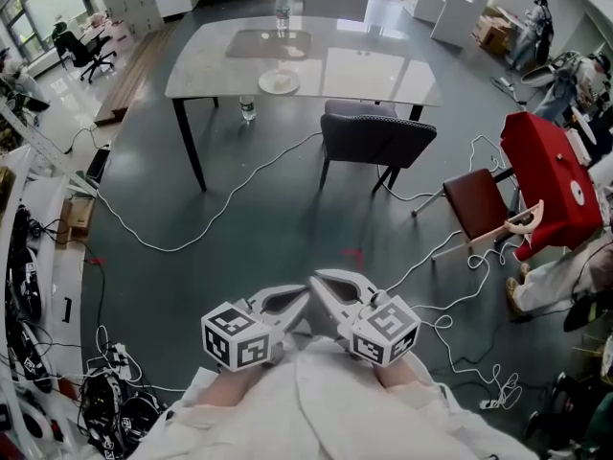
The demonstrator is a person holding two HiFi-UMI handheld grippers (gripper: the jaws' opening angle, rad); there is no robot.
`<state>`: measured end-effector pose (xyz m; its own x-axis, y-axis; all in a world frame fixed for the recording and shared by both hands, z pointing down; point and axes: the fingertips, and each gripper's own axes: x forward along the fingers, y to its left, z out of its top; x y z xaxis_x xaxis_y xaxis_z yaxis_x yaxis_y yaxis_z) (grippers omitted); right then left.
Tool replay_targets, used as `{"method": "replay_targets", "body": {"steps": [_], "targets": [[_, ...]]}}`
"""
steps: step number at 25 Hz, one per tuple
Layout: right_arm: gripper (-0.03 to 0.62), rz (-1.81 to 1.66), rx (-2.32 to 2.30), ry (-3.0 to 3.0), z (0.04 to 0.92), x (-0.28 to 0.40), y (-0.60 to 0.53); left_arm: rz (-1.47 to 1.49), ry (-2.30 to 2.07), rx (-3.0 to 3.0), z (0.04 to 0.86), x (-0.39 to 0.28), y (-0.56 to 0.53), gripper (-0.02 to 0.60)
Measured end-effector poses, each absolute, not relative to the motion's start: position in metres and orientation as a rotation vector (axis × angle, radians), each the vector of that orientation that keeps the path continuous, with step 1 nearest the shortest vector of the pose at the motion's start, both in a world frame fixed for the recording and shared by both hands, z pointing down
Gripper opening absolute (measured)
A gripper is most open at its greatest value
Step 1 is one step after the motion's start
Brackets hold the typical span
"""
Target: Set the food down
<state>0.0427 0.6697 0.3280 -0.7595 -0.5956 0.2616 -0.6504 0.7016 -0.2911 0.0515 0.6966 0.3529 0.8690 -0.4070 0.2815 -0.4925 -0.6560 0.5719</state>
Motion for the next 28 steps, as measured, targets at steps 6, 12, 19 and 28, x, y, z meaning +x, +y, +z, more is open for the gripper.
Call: {"method": "replay_targets", "body": {"steps": [6, 12, 19, 28], "targets": [[0.002, 0.584, 1.045, -2.748, 0.339, 0.06, 0.665, 0.154, -0.645, 2.33, 0.364, 0.061, 0.697, 0.021], [0.002, 0.547, 1.048, -2.72, 0.342, 0.06, 0.637, 0.23, -0.621, 2.36, 0.369, 0.067, 0.682, 0.021], [0.002, 0.521, 1.102, -2.695, 0.346, 0.051, 0.566, 0.268, -0.623, 2.41, 0.375, 0.056, 0.61, 0.021], [0.002, 0.518, 1.21, -2.658, 0.33, 0.038, 0.426, 0.206, -0.662, 2.405, 0.355, 0.024, 0.465, 0.021]]}}
